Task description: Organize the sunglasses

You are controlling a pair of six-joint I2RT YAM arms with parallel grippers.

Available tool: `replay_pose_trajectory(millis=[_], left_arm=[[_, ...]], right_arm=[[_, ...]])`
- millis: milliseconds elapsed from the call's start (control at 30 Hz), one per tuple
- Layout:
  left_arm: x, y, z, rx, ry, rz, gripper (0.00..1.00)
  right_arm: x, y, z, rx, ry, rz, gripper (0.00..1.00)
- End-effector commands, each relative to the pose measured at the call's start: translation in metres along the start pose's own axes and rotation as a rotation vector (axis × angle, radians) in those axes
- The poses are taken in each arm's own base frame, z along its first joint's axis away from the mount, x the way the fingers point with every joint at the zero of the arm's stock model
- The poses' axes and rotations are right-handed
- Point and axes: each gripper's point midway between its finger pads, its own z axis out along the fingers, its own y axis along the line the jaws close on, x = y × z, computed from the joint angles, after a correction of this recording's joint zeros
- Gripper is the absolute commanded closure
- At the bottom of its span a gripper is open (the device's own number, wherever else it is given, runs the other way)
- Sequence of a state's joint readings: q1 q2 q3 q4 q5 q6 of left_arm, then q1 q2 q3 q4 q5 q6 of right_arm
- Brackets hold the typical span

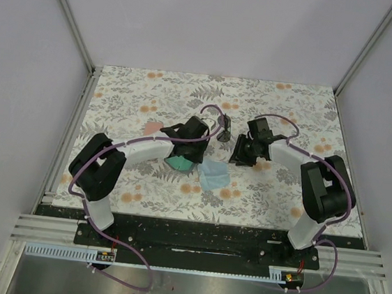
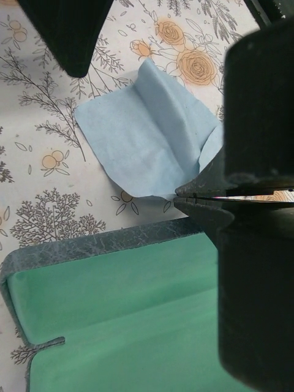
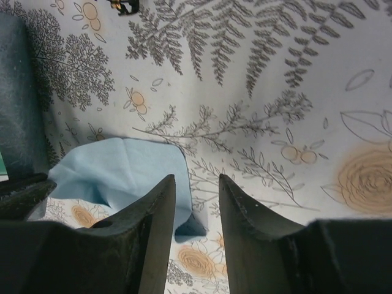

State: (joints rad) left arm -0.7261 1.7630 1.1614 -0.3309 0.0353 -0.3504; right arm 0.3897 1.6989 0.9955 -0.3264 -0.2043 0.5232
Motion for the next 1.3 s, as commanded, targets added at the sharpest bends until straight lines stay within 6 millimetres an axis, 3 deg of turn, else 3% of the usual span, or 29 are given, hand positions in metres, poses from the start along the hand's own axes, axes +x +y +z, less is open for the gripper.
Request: replay_pose_trajectory(millis=[0, 633, 900, 1067, 1267], left_arm=[[-0.021, -0.009, -0.004, 0.039, -0.038, 0.024, 1.00], [-0.022, -0.011, -0.008, 0.050, -0.048, 0.023, 1.00], [-0.020, -0.009, -0.007, 0.049, -0.043, 0.025, 1.00], [-0.018, -0.005, -0.007, 0.050, -0.045, 0.018, 1.00], [-0.023, -0.008, -0.004, 0.072, -0.057, 0.042, 1.00]], right_arm=[[-0.011, 0.026, 0.009, -0.042, -0.008, -0.079, 0.58], [0.021, 0.021, 0.038, 0.038, 0.064, -0.125, 0.62], [0.016, 0.003, 0.049, 0.161, 0.056, -0.134, 0.83], [0.015, 0.004, 0.049, 0.164, 0.051, -0.144, 1.00], [-0.005, 0.009, 0.038, 0.179, -0.023, -0.153, 1.00]])
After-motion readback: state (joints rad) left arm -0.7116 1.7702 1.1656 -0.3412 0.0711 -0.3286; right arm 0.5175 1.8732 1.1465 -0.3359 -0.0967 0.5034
